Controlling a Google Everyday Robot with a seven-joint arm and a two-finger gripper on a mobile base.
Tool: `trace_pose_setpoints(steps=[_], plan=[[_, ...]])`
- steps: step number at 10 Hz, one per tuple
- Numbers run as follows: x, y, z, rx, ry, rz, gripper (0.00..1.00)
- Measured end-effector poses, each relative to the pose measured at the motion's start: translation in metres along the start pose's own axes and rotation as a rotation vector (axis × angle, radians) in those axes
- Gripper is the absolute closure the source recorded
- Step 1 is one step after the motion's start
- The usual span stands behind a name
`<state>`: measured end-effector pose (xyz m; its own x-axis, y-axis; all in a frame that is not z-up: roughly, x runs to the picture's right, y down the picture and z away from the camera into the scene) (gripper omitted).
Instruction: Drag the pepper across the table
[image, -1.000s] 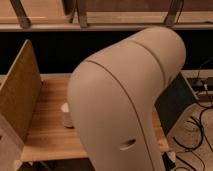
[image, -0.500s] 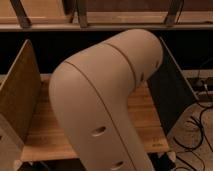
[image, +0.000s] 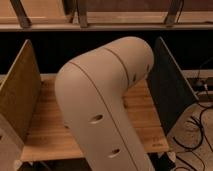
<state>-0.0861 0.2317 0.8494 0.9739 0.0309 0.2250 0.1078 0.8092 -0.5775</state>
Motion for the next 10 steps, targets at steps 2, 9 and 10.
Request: trace_pose_setpoints(steps=[2, 9, 10], plan=[[0.002, -0.005, 0.001, 0.014, 0.02, -0.011, 0.51], [0.016, 0.01, -0.015, 0.015, 0.106, -0.008, 1.0], [0.015, 0.013, -0.017, 0.014, 0.109, -0.001, 1.0]])
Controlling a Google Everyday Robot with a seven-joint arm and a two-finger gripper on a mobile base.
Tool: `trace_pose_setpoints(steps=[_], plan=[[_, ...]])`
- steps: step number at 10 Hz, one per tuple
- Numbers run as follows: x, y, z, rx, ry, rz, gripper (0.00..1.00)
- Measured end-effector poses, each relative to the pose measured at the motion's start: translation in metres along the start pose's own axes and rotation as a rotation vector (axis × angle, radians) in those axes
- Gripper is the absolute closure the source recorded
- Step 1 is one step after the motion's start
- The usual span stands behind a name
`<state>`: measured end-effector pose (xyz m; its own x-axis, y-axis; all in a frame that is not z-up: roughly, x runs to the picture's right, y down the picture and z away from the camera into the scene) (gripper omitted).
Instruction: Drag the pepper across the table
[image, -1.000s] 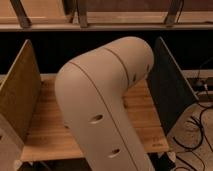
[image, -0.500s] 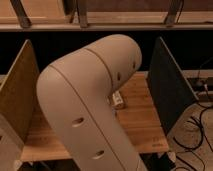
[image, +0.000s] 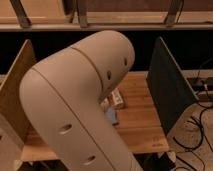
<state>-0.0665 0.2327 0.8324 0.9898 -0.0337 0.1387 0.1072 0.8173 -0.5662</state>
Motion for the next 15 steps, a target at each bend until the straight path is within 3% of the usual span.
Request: trace_pose_setpoints(steps=[4, 7, 15], plan=[[0.003, 0.022, -0.001, -0.019, 0.004, 0.038, 1.0], [0.023, 0.04, -0.005, -0.023, 0.026, 0.113, 1.0], [0.173, 0.081, -0.042, 0.039, 0.177, 0.499, 1.0]])
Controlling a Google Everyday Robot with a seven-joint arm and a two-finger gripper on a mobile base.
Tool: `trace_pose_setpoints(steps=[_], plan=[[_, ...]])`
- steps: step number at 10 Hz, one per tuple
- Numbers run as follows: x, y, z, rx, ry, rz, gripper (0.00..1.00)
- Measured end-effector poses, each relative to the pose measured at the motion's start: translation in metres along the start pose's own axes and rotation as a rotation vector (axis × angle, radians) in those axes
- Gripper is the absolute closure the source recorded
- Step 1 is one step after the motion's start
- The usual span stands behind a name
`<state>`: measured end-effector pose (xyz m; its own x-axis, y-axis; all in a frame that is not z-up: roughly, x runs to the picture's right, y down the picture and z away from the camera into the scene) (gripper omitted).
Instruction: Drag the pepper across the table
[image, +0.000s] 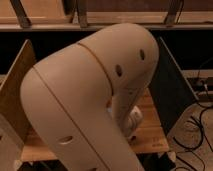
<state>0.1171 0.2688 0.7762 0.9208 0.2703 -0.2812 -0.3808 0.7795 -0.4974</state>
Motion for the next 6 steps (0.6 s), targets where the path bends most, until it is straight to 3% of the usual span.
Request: trace_pose_setpoints(steps=[2, 6], plan=[[0.0187, -0.0033, -0.0013, 0.004, 0.007, 0.052, 1.0], [0.0173, -0.0036, -0.0013, 0.005, 0.005, 0.051, 1.0]])
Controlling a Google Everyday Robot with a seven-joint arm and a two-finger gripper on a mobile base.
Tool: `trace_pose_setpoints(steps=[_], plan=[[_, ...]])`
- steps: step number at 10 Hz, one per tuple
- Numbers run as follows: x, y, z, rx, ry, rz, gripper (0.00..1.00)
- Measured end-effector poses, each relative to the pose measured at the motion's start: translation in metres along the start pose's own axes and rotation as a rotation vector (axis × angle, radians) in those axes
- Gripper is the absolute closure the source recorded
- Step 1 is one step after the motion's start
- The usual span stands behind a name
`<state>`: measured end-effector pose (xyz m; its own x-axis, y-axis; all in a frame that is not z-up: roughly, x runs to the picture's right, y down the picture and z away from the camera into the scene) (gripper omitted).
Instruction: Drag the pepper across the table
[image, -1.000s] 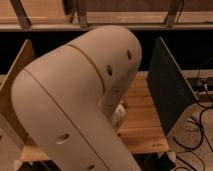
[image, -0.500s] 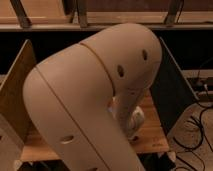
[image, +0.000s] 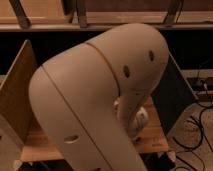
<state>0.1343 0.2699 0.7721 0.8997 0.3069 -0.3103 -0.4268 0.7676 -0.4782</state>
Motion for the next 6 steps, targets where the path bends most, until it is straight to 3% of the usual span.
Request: trace_pose_setpoints(steps=[3, 6], plan=[[-0.002, -0.01, 0.007, 0.003, -0.001, 0.033, 1.0], [0.045, -0.054, 0.009, 0.054, -0.035, 0.223, 1.0]])
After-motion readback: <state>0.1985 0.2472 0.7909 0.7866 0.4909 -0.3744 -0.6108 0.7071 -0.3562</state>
